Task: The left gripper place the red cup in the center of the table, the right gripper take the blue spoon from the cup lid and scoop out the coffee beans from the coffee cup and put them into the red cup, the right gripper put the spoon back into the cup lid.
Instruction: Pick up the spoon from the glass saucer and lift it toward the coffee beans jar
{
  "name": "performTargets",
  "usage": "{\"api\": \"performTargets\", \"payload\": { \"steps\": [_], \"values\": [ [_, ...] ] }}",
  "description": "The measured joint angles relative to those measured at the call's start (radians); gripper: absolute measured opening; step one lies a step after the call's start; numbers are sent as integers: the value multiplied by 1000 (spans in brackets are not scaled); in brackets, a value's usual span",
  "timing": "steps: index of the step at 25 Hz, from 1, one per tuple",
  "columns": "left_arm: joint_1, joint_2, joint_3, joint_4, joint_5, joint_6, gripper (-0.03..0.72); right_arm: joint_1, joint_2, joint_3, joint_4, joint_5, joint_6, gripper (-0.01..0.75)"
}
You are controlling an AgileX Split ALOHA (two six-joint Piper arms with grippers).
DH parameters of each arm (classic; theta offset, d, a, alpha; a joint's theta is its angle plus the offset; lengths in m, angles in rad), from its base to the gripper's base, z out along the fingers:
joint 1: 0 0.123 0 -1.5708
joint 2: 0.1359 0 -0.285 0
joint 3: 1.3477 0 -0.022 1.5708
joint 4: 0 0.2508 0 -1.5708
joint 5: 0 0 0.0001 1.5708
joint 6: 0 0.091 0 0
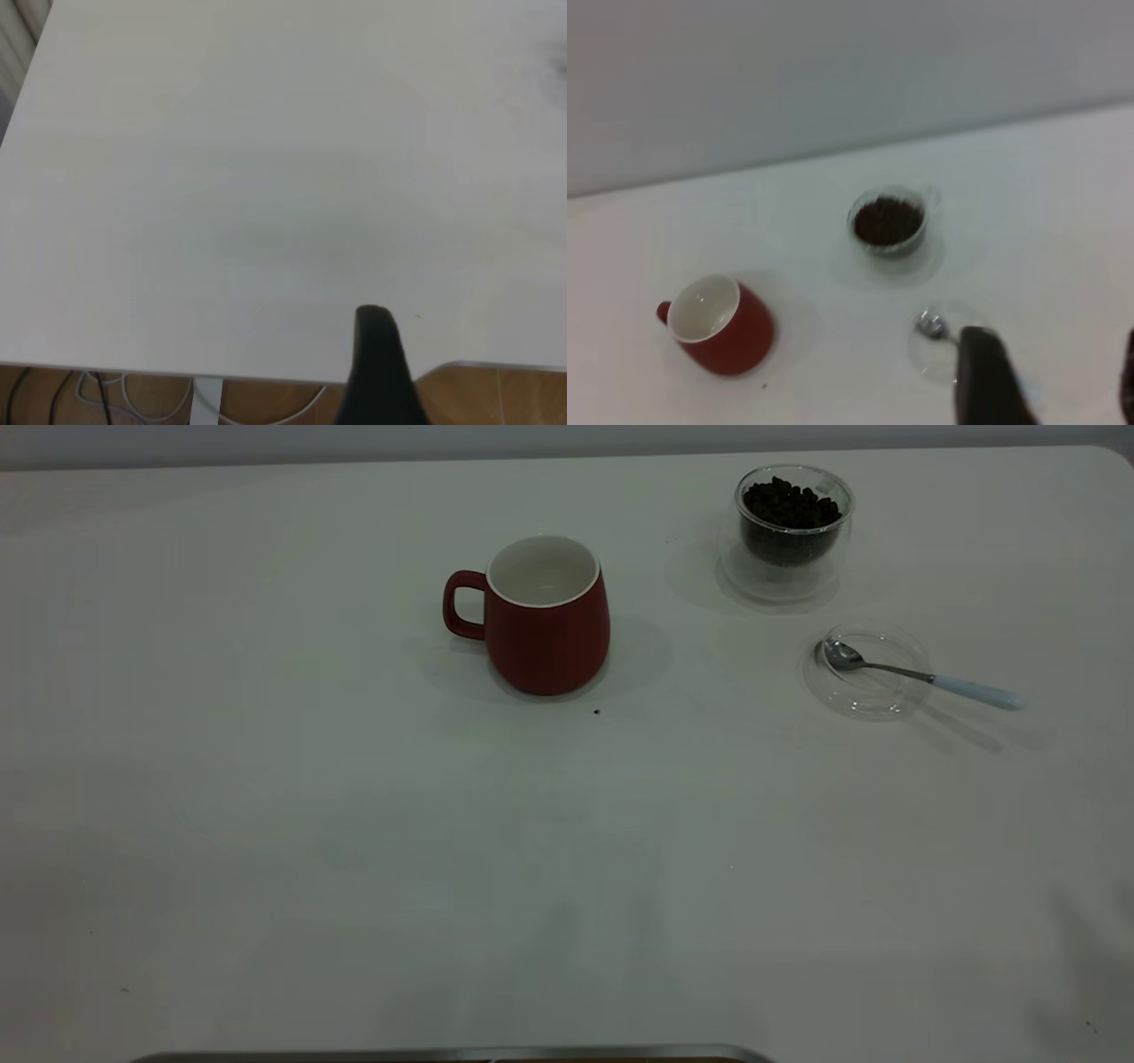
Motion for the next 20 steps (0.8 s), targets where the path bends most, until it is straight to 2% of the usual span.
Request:
{"api": "performTargets", "payload": {
  "steps": [3, 5, 13, 16, 20],
  "values": [
    [0, 0, 0, 0, 0, 0, 587, 0, 180, -17, 106, -42, -63, 561],
    [0, 0, 0, 0, 0, 0, 587, 0, 286, -46, 173, -52, -108, 602],
    [0, 0, 0, 0, 0, 0, 587, -8, 687, -191, 357, -49, -200, 571],
    [0, 0, 0, 0, 0, 0, 587, -57, 793, -229, 437, 2, -278, 569],
    [0, 0, 0, 0, 0, 0, 587, -165, 903, -246, 596, 85, -432, 569]
  ]
}}
